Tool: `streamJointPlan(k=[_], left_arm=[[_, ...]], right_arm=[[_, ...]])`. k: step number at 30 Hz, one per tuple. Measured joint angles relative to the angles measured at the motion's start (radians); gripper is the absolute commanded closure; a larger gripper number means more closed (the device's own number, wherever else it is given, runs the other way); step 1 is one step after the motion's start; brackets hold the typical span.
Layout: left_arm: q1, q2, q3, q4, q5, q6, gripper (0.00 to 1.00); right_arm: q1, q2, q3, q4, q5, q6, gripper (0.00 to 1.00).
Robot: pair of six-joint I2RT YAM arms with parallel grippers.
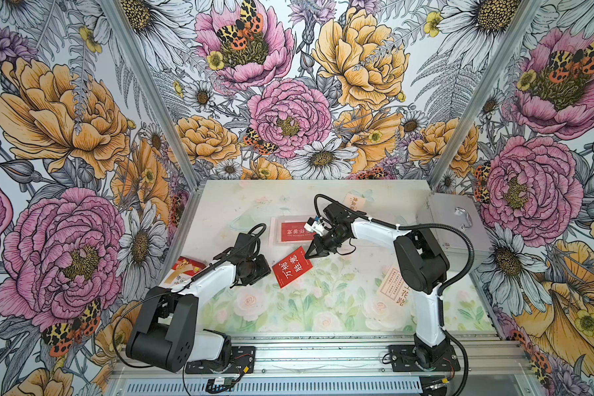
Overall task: Place the photos into the photo albums
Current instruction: Pick up the photo at the center of the board.
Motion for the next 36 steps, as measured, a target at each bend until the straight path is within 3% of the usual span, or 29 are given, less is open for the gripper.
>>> streamJointPlan(k=[7, 16, 27, 36], left_arm=[[0.116, -0.080, 0.018, 0.032, 0.071, 0.060, 0.58], [0.256, -0.085, 0.113, 0.074, 0.199, 0.142, 0.57], [0.288, -0.075, 0.162, 0.201, 0.325, 0.139, 0.57], [0.289, -0.036, 0.204, 0.320, 0.411, 0.095, 0.57]], right_arm=[[-0.014, -0.031, -0.002, 0.007, -0.002, 0.006, 0.98], [-0.036, -0.079, 0.001, 0.018, -0.024, 0.019, 0.99], [-0.059, -0.091, 0.033, 0.025, -0.043, 0.035, 0.99], [-0.112, -0.204, 0.050, 0.027, -0.067, 0.044, 0.99]])
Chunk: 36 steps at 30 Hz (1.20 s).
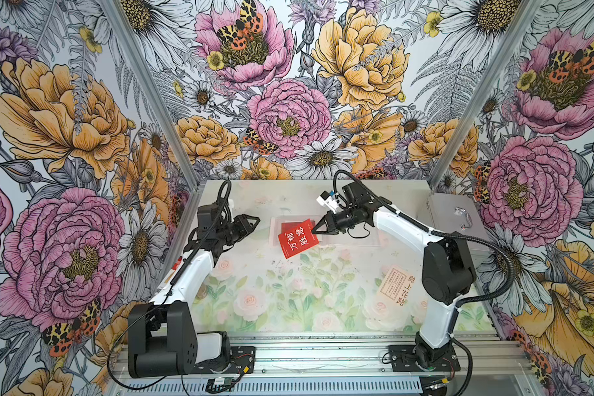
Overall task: Place the photos into the photo albums
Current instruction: Pick up the photo at the center of the board.
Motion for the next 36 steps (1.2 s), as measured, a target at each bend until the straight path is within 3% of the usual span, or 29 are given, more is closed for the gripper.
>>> streamJointPlan(k=[10, 18, 36], left_arm=[[-0.013, 0.019, 0.019, 0.155, 0.140, -0.051, 0.57], [-0.071, 0.165, 0.075, 0.274, 0.264, -0.140, 0.57], [-0.199, 0.341, 0.201, 0.378, 0.394, -0.210, 0.57]], right_arm=[[-0.066, -0.106, -0.045, 0.125, -0.035, 0.090, 0.99], [-0.111, -0.158, -0.119, 0.234, -0.046, 0.174, 0.99], [-0.181, -0.251, -0.238, 0.363, -0.092, 0.251, 0.99]])
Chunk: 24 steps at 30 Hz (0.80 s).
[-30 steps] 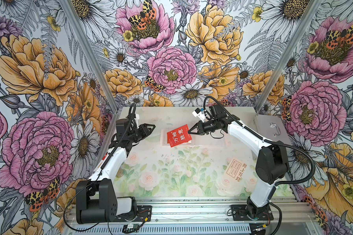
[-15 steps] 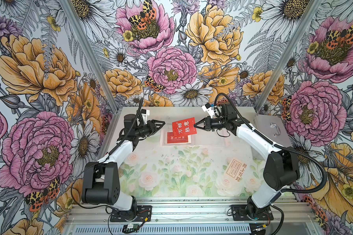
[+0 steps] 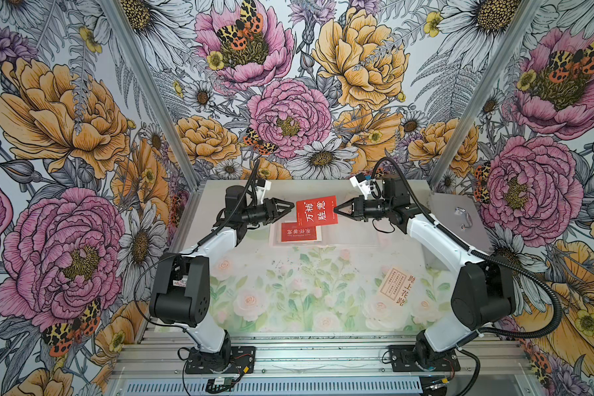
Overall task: Place the photos into the photo albums
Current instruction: Pick up the photo at the center of the board.
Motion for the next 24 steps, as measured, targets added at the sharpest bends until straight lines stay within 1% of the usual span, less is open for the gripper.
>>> streamJointPlan(k=[6, 14, 24], left_arm=[[-0.021, 0.009, 0.028, 0.007, 0.021, 0.000, 0.58], [-0.045, 0.079, 0.058, 0.021, 0.051, -0.003, 0.59], [-0.065, 0.082, 0.060, 0.022, 0.076, -0.003, 0.63]], right_arm=[[-0.013, -0.021, -0.010, 0.009, -0.025, 0.000, 0.99], [-0.018, -0.032, -0.033, 0.011, -0.032, 0.000, 0.99], [-0.021, -0.034, -0.040, 0.011, -0.032, 0.001, 0.99]])
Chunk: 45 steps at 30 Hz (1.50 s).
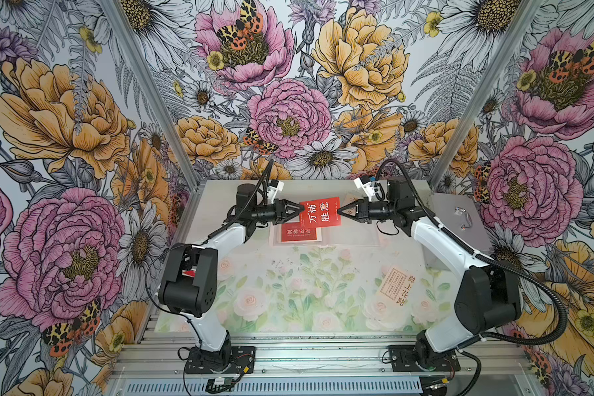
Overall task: Place the photos into the photo albums
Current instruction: Pick up the photo at the center of the board.
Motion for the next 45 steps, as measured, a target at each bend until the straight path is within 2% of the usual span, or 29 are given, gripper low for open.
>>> streamJointPlan(k=[12, 23, 33, 36, 40, 45], left_arm=[[-0.023, 0.001, 0.000, 0.000, 0.010, 0.000, 0.76], [-0.013, 0.001, -0.002, 0.000, 0.010, -0.005, 0.94], [-0.003, 0.000, -0.039, 0.068, 0.013, -0.031, 1.00], [0.003, 0.000, -0.071, 0.129, 0.019, -0.066, 1.00], [0.035, -0.002, -0.117, 0.227, 0.008, -0.131, 1.00], [0.122, -0.010, -0.182, 0.299, -0.053, -0.185, 1.00]], right_arm=[[-0.011, 0.000, 0.000, 0.000, 0.006, 0.008, 0.99], [-0.011, 0.000, -0.007, 0.000, 0.020, 0.011, 0.99], [-0.011, 0.008, -0.023, 0.001, 0.032, 0.011, 0.96], [-0.010, 0.013, -0.033, 0.006, 0.034, 0.011, 0.92], [-0.020, 0.016, -0.037, 0.007, 0.040, 0.014, 0.76], [-0.035, 0.025, -0.040, 0.008, 0.064, 0.010, 0.70]])
